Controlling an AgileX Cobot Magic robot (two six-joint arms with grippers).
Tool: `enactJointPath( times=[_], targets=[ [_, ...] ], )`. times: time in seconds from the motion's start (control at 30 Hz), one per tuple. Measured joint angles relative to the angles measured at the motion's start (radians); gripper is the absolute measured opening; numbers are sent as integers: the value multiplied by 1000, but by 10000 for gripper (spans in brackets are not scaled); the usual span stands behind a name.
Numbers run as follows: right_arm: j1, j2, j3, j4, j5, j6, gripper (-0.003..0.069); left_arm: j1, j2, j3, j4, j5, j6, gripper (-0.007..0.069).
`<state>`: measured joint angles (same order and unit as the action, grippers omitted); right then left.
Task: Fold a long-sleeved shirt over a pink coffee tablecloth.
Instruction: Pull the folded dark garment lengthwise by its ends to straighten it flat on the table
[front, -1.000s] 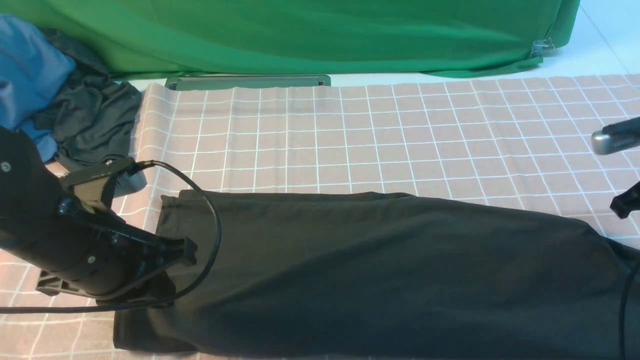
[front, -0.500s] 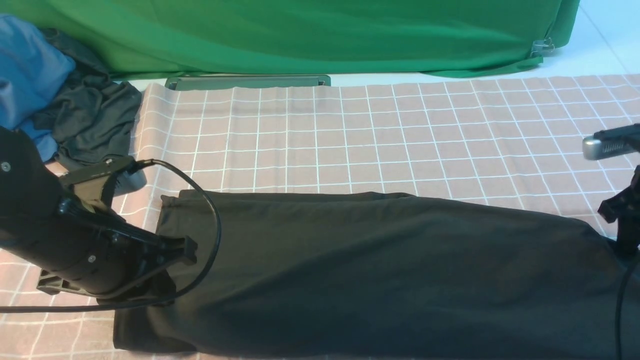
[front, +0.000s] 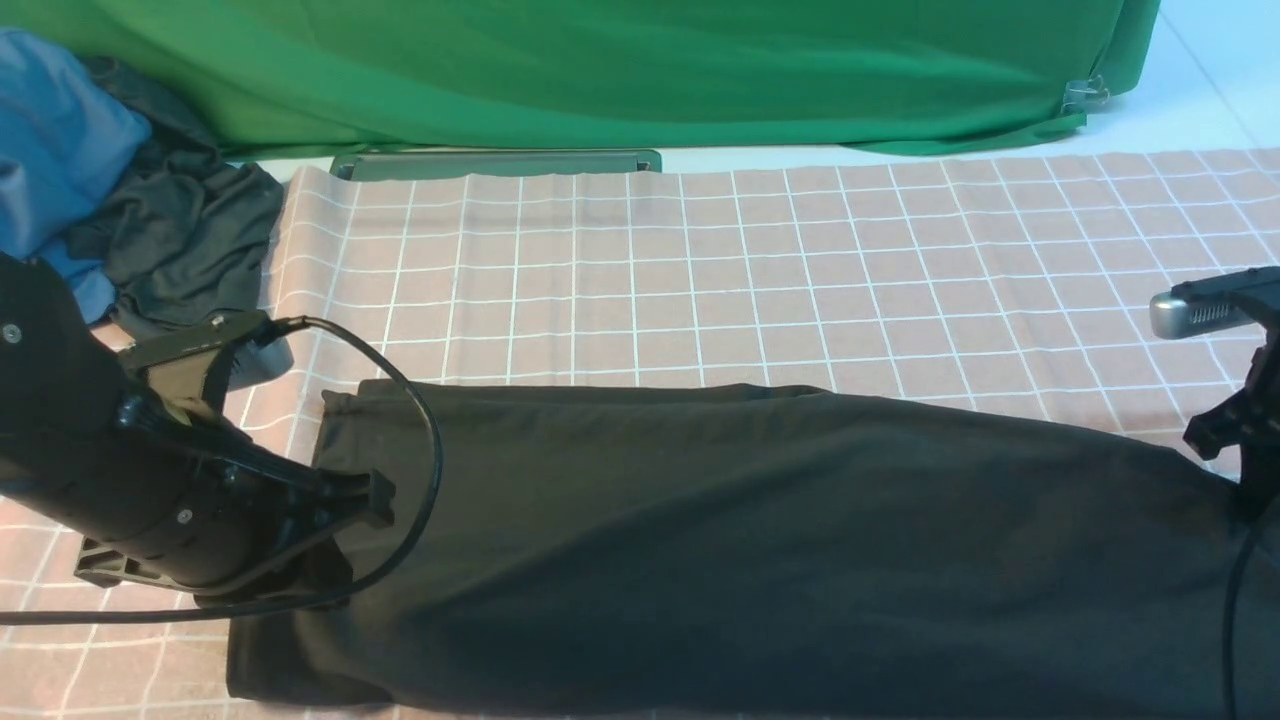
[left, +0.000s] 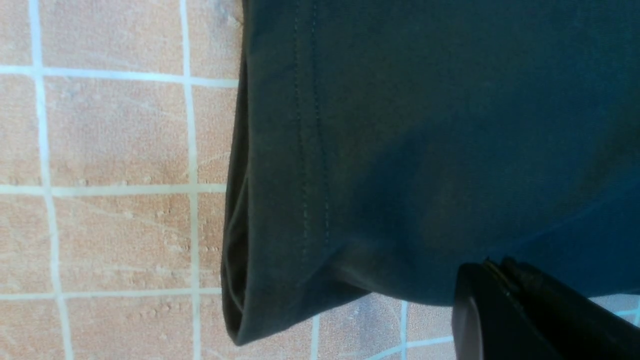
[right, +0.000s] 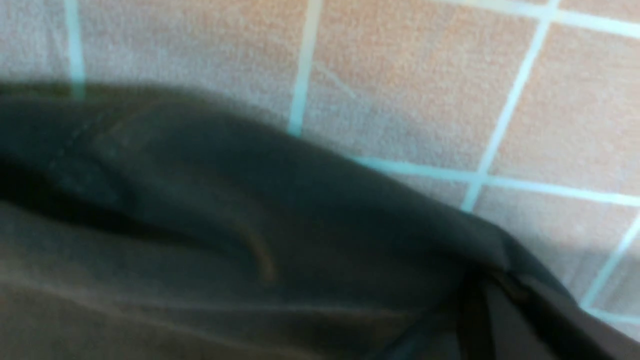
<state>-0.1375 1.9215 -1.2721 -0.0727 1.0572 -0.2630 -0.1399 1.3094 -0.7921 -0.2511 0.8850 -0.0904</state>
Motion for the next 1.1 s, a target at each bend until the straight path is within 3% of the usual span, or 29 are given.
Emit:
enactJointPath(
  times=[0.4,0.57,0.6,0.73,0.97,1.1],
  targets=[
    [-1,-82,-1,-10,-40,0,39,0,0,0,0,0,0,13],
    [-1,-82,-1,100,0,-8,40,0,0,0,0,0,0,13],
    [-1,-82,-1,169,36,-38,40,0,0,0,0,0,0,13],
    [4,-82,16,259,60,-103,36,0,0,0,0,0,0,13],
    [5,-30,61,205,19,-119,36,0,0,0,-1,0,0,13],
    [5,-2,63,160,-113,-36,36,0,0,0,-1,1,0,13]
  ],
)
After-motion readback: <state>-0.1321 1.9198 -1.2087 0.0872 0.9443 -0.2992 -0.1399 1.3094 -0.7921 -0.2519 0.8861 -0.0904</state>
